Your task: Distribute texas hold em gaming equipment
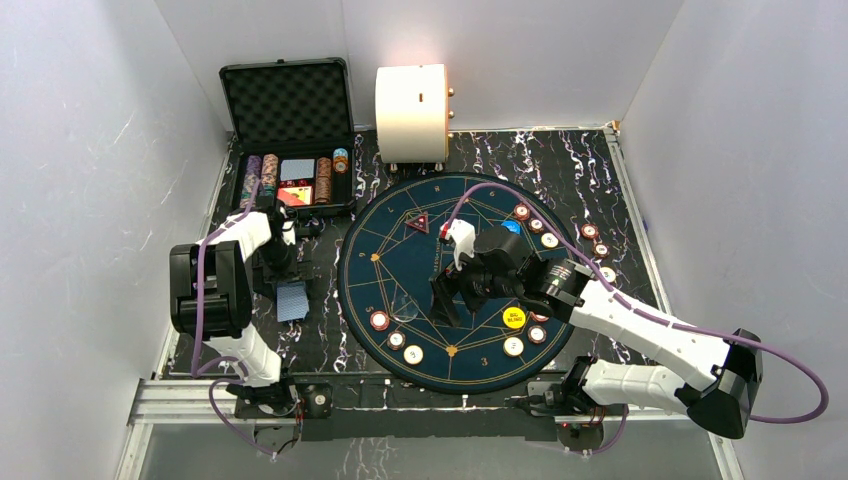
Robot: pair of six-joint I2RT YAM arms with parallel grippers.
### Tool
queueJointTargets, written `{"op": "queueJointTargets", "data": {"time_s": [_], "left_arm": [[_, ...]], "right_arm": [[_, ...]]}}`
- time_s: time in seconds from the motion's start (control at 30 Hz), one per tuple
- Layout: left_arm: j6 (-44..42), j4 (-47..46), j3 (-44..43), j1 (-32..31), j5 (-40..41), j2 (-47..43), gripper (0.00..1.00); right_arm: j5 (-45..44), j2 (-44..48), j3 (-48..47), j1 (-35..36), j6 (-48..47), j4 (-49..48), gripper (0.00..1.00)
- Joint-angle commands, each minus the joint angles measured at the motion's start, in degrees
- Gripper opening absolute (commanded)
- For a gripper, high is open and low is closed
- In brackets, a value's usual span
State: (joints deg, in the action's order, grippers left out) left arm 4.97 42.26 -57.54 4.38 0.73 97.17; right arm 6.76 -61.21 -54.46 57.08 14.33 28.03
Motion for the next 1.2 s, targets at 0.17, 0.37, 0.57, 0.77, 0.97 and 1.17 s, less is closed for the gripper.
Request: {"op": "queueJointTargets", "data": {"time_s": [0.17,0.37,0.57,0.77,0.97,1.17], "left_arm": [[0.43,0.7,0.62,0.19,-3.95,1.58,0.9],[0.74,1.29,0.06,0.19,-3.94,3.75,0.82],[0.95,1.42,-0.29,0.13,-4.81,4.63,0.68],[1.47,1.01,-0.56,0.19,-6.42,3.81,0.52],[2.66,1.51,-0.73,0.16,-8.17,3.17,0.38],[3.31,1.98,-1.38,0.16,-10.66,2.88,0.31]], "right_arm": [[-1.14,0.65,-1.0,0.19,-1.04,-2.33,0.98],[-1.38,0.57,-0.9,0.14,-0.79,-2.45,0.98],[-1.22,0.03,-1.22,-0.26,-0.41,-2.66,0.98],[-0.37,-0.95,-1.28,-0.89,0.61,-3.25,0.98],[2.51,-3.5,-1.18,-1.23,2.99,-5.95,0.98],[4.39,-7.94,-3.25,-1.4,5.95,-9.39,0.98]]}}
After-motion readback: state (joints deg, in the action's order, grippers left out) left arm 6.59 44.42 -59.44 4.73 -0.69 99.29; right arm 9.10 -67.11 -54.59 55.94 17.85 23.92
